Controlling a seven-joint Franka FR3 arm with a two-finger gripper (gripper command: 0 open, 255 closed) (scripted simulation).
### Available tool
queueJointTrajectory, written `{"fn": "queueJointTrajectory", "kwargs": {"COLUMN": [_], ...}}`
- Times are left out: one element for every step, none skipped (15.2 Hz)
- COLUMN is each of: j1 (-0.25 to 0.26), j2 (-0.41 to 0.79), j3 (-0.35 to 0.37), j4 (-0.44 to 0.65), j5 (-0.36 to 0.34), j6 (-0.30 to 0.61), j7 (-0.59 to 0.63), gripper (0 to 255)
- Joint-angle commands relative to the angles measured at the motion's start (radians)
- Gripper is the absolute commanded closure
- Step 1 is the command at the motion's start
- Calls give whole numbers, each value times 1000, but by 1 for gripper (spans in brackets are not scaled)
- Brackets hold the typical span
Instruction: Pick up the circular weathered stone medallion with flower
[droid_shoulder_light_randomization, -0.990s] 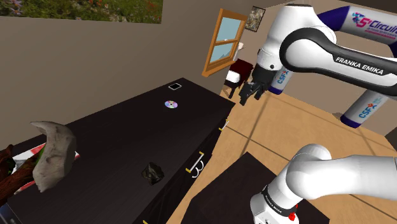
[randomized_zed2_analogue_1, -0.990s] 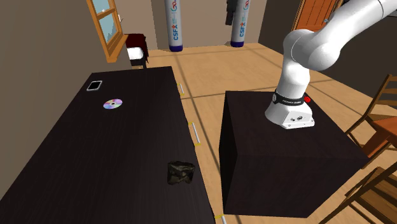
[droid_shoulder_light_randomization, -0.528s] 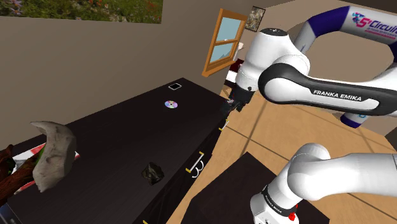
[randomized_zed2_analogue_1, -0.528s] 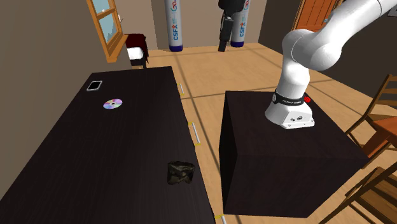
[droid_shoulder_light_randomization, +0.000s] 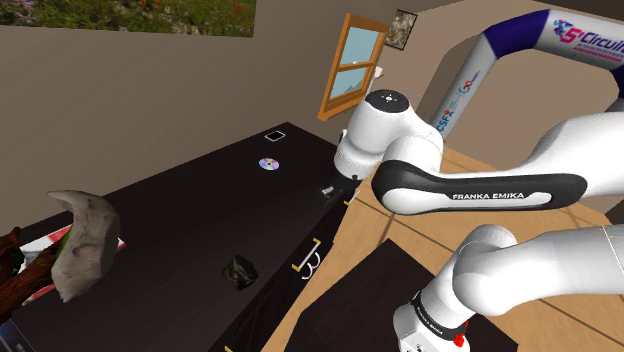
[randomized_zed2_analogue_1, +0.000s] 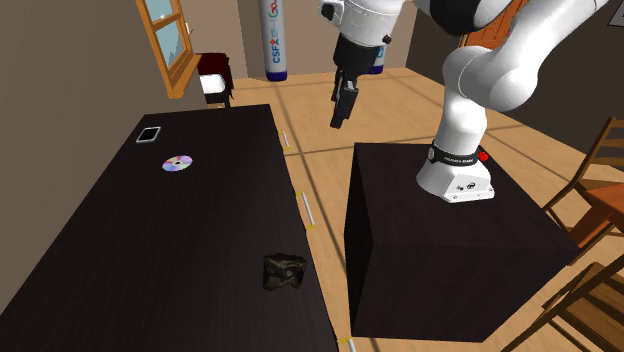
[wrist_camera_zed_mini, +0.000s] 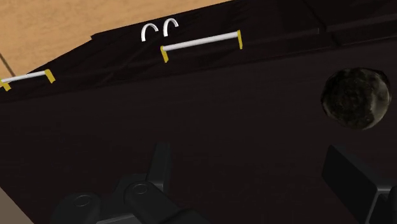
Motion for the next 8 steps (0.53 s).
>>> {"fn": "queueJointTrajectory", "kwargs": {"j1": [-7,-15,-26,-41,-60,-83,-110,-142], "j2": [56,88,121,155,191,229,268,309], "j3": [57,87,118,152,187,224,265,309], "j4": [-15,-16,-16,-14,-9,-3,5,16], "j5": [-20,-35,-55,-79,-107,-142,-183,-232], "j6": [82,119,155,190,224,255,284,310], "j7": [55,84,116,150,187,228,274,325], "gripper": [0,0,0,0,0,0,0,0]}}
